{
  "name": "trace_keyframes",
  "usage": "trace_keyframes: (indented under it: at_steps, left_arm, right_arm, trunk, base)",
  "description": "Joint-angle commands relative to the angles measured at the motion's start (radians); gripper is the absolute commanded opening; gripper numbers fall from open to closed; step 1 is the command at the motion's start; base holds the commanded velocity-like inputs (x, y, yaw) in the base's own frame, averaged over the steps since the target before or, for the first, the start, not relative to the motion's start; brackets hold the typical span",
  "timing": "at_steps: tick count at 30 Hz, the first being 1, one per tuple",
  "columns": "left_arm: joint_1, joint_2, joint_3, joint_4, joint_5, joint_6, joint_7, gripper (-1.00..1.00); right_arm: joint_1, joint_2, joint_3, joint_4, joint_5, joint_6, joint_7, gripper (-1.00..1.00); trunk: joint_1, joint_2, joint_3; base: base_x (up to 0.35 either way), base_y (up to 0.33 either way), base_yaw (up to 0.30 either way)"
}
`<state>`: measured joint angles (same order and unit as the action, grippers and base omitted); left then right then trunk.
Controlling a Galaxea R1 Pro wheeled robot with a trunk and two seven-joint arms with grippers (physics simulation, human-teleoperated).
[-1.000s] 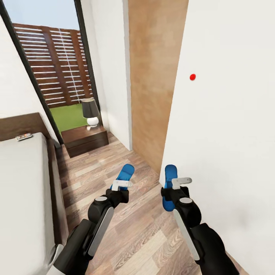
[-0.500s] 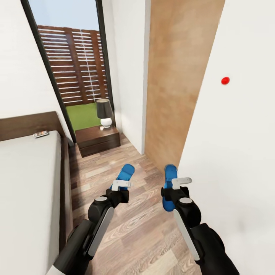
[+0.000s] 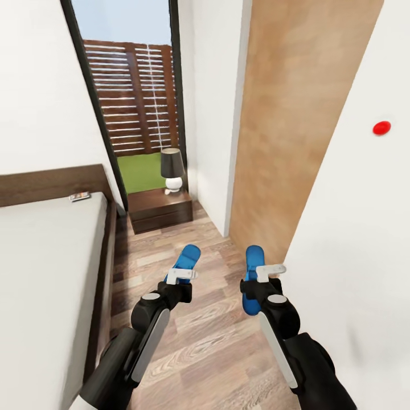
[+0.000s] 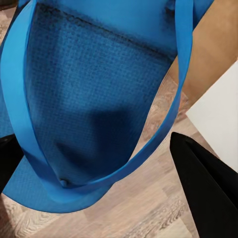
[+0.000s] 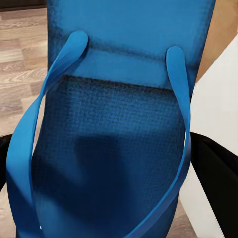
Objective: In the bedroom, move the book from the bed onto either nightstand, and place the two sandals side by side next to the bed.
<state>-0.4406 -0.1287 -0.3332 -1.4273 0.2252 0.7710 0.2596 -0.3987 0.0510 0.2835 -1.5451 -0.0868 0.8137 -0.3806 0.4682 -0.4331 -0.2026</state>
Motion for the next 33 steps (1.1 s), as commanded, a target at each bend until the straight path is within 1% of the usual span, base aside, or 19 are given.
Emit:
trace_keyframes:
  at_steps: [1,12,33]
  left_arm:
    - [-0.001,0.000,-0.001,-0.001,0.009,0.004,0.010,-1.00]
    - [-0.001,0.000,0.000,-0.002,0.008,0.004,0.010,-1.00]
    - [-0.001,0.000,-0.001,-0.002,0.008,0.003,0.010,-1.00]
  right_arm:
    - [-0.001,0.000,0.001,-0.001,-0.008,0.003,-0.009,-1.00]
    - [-0.001,0.000,0.001,-0.001,-0.008,0.004,-0.009,-1.00]
    - [-0.001,0.000,0.001,-0.001,-0.008,0.004,-0.009,-1.00]
  trunk:
    - [0.001,-0.002,-0.002]
    - [0.001,-0.002,-0.002]
    - [0.001,-0.002,-0.002]
  base:
    - [0.256,-0.248,0.240]
    - [0.261,-0.235,0.240]
    - [0.314,-0.123,0.240]
